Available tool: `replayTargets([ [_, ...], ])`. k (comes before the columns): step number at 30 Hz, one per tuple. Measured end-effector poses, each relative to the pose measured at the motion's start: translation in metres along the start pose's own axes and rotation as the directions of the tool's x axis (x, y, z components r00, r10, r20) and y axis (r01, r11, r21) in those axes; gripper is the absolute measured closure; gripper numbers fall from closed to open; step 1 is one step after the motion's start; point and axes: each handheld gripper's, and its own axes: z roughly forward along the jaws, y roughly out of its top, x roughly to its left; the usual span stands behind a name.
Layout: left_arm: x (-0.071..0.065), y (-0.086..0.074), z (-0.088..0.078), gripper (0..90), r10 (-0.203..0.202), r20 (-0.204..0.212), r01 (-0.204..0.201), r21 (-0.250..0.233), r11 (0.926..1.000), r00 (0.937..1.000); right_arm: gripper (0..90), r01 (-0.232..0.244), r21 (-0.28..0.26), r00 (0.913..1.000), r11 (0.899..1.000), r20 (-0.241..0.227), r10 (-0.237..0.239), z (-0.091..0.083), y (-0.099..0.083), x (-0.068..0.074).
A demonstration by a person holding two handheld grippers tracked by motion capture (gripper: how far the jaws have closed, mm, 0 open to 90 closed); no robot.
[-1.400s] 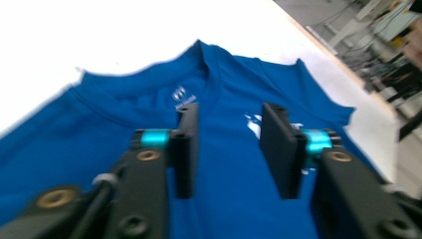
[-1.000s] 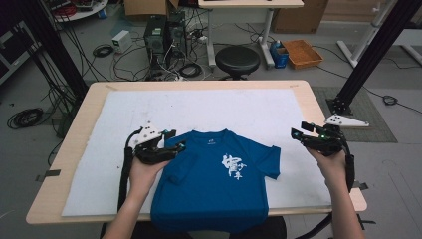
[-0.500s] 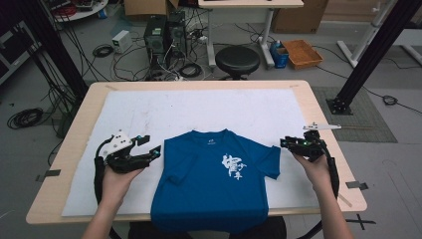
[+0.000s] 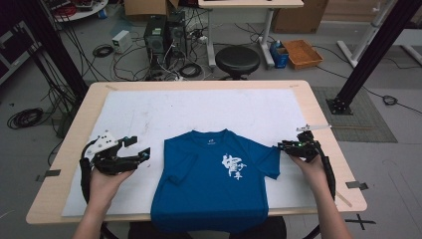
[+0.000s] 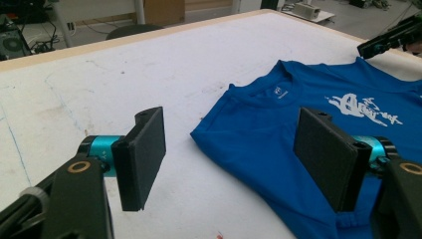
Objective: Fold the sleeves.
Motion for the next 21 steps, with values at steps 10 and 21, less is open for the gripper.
replayTargets([
  [10, 0.003, -0.0009, -0.0013, 28.8, -0.01, -0.004, 0.01, 0.006, 0.9999, 0.9999, 74.4, 0.022, 0.02, 0.9997, 1.0, -0.002, -0.022, 0.0045, -0.0009, -0.0006],
  [21, 0.0032, -0.0012, -0.0025, 28.9, -0.007, -0.002, 0.007, 0.023, 0.9997, 1.0, 78.6, 0.096, 0.022, 0.9953, 0.995, 0.016, -0.096, 0.0053, -0.002, 0.0051],
])
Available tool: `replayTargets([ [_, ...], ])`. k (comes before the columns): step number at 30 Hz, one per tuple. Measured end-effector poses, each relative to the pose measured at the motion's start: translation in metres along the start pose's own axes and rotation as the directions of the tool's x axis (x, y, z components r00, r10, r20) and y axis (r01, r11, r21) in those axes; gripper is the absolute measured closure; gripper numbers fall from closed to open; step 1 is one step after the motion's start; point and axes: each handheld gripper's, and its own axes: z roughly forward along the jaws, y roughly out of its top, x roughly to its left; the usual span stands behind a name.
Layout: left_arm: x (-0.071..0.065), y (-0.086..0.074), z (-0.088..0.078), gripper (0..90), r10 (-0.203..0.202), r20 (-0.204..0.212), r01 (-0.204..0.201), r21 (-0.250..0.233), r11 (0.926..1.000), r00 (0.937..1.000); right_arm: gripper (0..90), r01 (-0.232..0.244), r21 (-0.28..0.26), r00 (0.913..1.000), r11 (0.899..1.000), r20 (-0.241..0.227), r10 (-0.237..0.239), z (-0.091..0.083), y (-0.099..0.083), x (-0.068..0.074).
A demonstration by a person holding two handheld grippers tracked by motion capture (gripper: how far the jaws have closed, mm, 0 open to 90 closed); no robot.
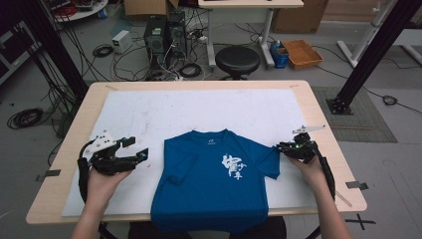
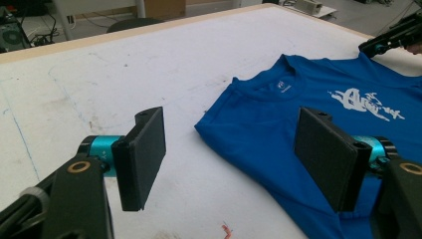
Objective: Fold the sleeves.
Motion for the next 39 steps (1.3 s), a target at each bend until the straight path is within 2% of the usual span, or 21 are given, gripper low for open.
replayTargets([
  [2, 0.0, -0.001, 0.0, 28.9, -0.002, 0.002, 0.002, 0.001, 1.0, 1.0, 88.5, 0.016, 0.0, 0.9999, 1.0, -0.006, -0.016, 0.0, 0.0, 0.001],
  [3, 0.001, -0.001, 0.001, 29.0, -0.001, 0.003, 0.001, 0.002, 1.0, 1.0, 89.3, 0.03, 0.0, 0.9995, 1.0, 0.004, -0.03, -0.001, -0.001, 0.002],
  [7, 0.0, -0.001, 0.0, 28.9, -0.006, 0.006, 0.006, 0.002, 1.0, 1.0, 89.9, 0.035, -0.006, 0.9993, 0.999, 0.012, -0.035, -0.006, 0.0, 0.005],
  [12, 0.001, 0.0, -0.001, 29.0, -0.003, 0.011, 0.003, -0.001, 1.0, 0.9999, 89.9, -0.002, -0.074, 0.9998, 0.997, -0.021, 0.0, -0.029, 0.005, 0.008],
  [15, 0.002, 0.0, 0.0, 29.0, -0.001, 0.018, 0.001, 0.003, 1.0, 0.9998, 90.0, 0.0, -0.107, 0.9998, 0.994, -0.021, -0.002, -0.04, 0.011, 0.017],
  [21, 0.003, 0.001, 0.0, 29.3, -0.025, 0.038, 0.025, 0.014, 0.9996, 0.999, 90.0, -0.003, -0.112, 0.9996, 0.994, -0.028, 0.0, -0.048, 0.031, 0.045],
  [28, 0.004, 0.001, 0.0, 29.3, -0.036, 0.052, 0.035, 0.014, 0.9993, 0.998, 90.0, 0.016, -0.112, 0.9997, 0.994, -0.016, -0.018, -0.04, 0.057, 0.085],
  [29, 0.004, 0.001, 0.0, 29.3, -0.036, 0.052, 0.035, 0.014, 0.9993, 0.998, 90.0, 0.016, -0.112, 0.9997, 0.994, -0.016, -0.018, -0.04, 0.057, 0.085],
  [30, 0.004, 0.002, -0.001, 29.3, -0.037, 0.053, 0.037, 0.012, 0.9993, 0.9979, 90.0, 0.03, -0.108, 0.9994, 0.994, -0.012, -0.032, -0.035, 0.065, 0.096],
  [34, 0.005, 0.002, -0.001, 29.3, -0.043, 0.056, 0.042, 0.013, 0.999, 0.9975, 90.0, 0.062, -0.091, 0.9981, 0.994, -0.002, -0.062, -0.024, 0.076, 0.12],
  [35, 0.005, 0.002, -0.001, 29.3, -0.043, 0.056, 0.042, 0.013, 0.999, 0.9975, 90.0, 0.062, -0.091, 0.9981, 0.994, -0.002, -0.062, -0.024, 0.076, 0.12],
  [36, 0.006, 0.001, -0.001, 29.3, -0.041, 0.059, 0.04, 0.017, 0.999, 0.9974, 90.0, 0.089, -0.079, 0.9961, 0.993, 0.006, -0.088, -0.017, 0.08, 0.132],
  [39, 0.005, 0.001, 0.001, 29.3, -0.045, 0.067, 0.043, 0.022, 0.9988, 0.9968, 90.0, 0.117, -0.062, 0.9931, 0.991, 0.016, -0.116, -0.006, 0.083, 0.146],
])
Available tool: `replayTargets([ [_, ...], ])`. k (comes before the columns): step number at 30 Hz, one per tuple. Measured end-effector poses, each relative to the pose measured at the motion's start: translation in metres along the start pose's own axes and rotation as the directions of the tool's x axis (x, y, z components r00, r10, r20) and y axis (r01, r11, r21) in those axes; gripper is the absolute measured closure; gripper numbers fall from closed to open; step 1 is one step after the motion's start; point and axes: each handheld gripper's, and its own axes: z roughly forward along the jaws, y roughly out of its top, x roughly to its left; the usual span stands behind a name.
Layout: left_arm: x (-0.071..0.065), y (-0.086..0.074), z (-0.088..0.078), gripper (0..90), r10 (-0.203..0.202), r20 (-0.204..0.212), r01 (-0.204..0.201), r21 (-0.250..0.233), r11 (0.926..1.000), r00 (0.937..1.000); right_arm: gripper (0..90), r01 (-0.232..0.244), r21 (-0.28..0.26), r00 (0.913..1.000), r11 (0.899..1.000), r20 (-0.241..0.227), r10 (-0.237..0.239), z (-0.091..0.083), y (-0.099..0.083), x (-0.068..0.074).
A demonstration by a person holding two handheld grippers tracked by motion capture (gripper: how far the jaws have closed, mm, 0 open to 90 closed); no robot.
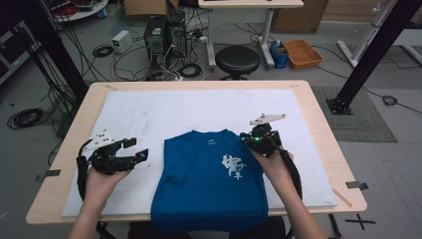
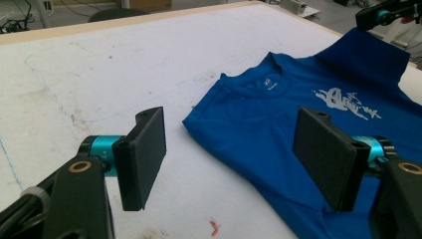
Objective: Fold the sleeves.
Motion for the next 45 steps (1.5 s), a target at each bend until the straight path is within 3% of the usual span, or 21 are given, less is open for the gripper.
replayTargets([
  [7, -0.001, -0.001, 0.004, 29.3, 0.004, 0.008, -0.004, 0.018, 0.9998, 1.0, 89.4, 0.055, 0.042, 0.9984, 0.998, -0.013, -0.055, 0.028, 0.004, 0.024],
  [12, -0.002, -0.001, 0.005, 29.3, 0.004, 0.014, -0.004, 0.005, 1.0, 0.9999, 80.6, 0.057, 0.012, 0.9976, 0.998, -0.04, -0.057, 0.03, 0.005, 0.026],
  [14, -0.002, -0.001, 0.005, 29.3, 0.005, 0.019, -0.005, -0.003, 1.0, 0.9998, 75.5, 0.05, -0.005, 0.9975, 0.999, -0.049, -0.051, 0.025, 0.005, 0.021],
  [24, -0.005, 0.0, 0.008, 31.3, 0.016, 0.051, -0.015, -0.015, 0.9998, 0.9986, 69.1, -0.029, -0.108, 0.9976, 0.994, -0.065, 0.022, -0.005, -0.011, -0.022],
  [30, -0.009, 0.003, 0.014, 31.7, 0.06, 0.041, -0.06, -0.003, 0.9982, 0.9974, 63.4, -0.051, -0.133, 0.9963, 0.99, -0.076, 0.041, -0.014, -0.023, -0.04],
  [32, -0.01, 0.005, 0.017, 31.7, 0.058, 0.054, -0.058, -0.008, 0.9983, 0.9968, 60.9, -0.052, -0.139, 0.9961, 0.989, -0.078, 0.042, -0.017, -0.025, -0.044],
  [39, -0.017, 0.012, 0.026, 31.7, 0.119, 0.062, -0.119, -0.013, 0.9928, 0.9909, 47.6, -0.049, -0.158, 0.9946, 0.986, -0.098, 0.034, -0.026, -0.034, -0.056],
  [41, -0.019, 0.017, 0.035, 31.9, 0.123, 0.101, -0.119, -0.047, 0.9918, 0.9872, 43.1, -0.066, -0.162, 0.9938, 0.985, -0.099, 0.051, -0.027, -0.036, -0.061],
  [44, -0.022, 0.021, 0.042, 31.9, 0.148, 0.113, -0.142, -0.056, 0.9882, 0.9825, 40.3, -0.08, -0.167, 0.9927, 0.983, -0.102, 0.064, -0.028, -0.039, -0.065],
  [45, -0.026, 0.022, 0.048, 31.9, 0.169, 0.12, -0.161, -0.07, 0.9844, 0.9783, 39.8, -0.077, -0.168, 0.9926, 0.983, -0.106, 0.059, -0.029, -0.042, -0.069],
])
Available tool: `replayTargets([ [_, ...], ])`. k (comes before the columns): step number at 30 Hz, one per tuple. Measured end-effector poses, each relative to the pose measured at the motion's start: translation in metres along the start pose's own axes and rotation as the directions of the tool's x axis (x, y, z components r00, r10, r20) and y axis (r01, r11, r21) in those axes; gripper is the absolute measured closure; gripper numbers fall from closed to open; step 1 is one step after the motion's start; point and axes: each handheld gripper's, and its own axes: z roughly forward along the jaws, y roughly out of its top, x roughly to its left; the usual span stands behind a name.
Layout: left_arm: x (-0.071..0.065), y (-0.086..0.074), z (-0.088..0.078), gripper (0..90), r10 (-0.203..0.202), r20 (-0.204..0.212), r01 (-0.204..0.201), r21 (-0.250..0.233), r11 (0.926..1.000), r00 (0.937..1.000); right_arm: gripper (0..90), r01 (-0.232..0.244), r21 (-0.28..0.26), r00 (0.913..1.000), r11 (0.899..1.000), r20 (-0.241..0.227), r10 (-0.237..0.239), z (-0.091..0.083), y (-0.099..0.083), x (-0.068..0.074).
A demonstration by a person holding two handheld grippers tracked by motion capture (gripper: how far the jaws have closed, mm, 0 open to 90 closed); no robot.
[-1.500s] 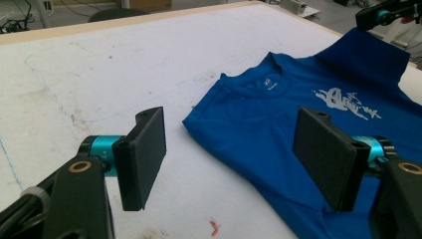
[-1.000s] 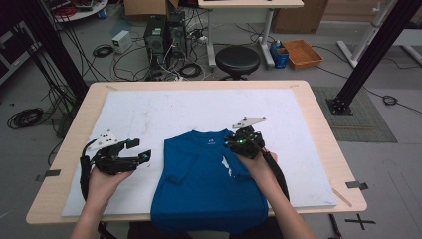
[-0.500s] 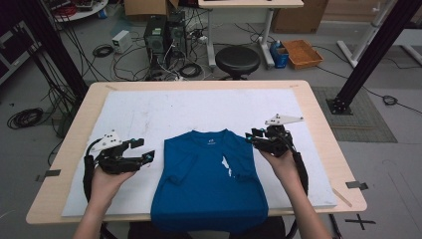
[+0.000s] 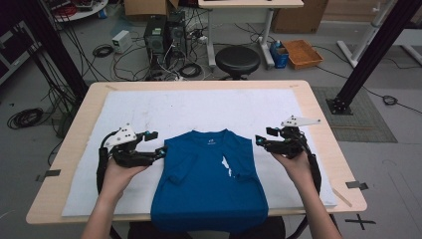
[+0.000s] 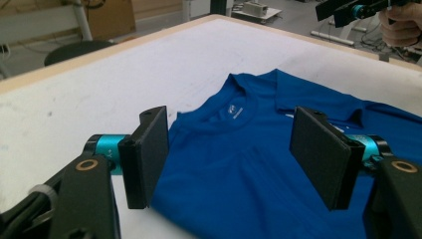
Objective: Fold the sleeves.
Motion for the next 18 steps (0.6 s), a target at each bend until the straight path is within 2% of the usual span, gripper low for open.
replayTargets([
  [2, -0.004, -0.001, 0.006, 31.9, 0.018, -0.001, -0.018, -0.01, 0.9998, 0.9998, 38.0, 0.008, -0.001, 1.0, 1.0, 0.0, -0.008, -0.002, -0.003, -0.003],
  [5, -0.007, -0.003, 0.01, 31.9, 0.034, 0.003, -0.034, -0.02, 0.9992, 0.9994, 34.1, -0.01, -0.012, 0.9999, 1.0, 0.006, 0.01, -0.006, -0.006, -0.009],
  [8, -0.007, -0.004, 0.012, 31.9, -0.009, -0.037, 0.008, -0.004, 1.0, 0.9993, 33.4, -0.033, -0.018, 0.9993, 0.999, 0.015, 0.033, -0.009, -0.008, -0.016],
  [11, -0.005, -0.002, 0.01, 31.9, -0.001, -0.07, 0.001, -0.003, 1.0, 0.9975, 33.4, -0.044, -0.028, 0.9987, 0.999, 0.024, 0.045, -0.012, -0.009, -0.02],
  [15, -0.004, -0.001, 0.009, 30.5, -0.002, -0.077, 0.002, 0.007, 1.0, 0.997, 32.6, -0.053, -0.031, 0.9984, 0.998, 0.02, 0.054, -0.014, -0.009, -0.024],
  [18, -0.004, 0.0, 0.008, 29.7, -0.008, -0.063, 0.008, 0.002, 1.0, 0.998, 31.9, -0.057, -0.033, 0.9981, 0.998, 0.02, 0.057, -0.016, -0.009, -0.026],
])
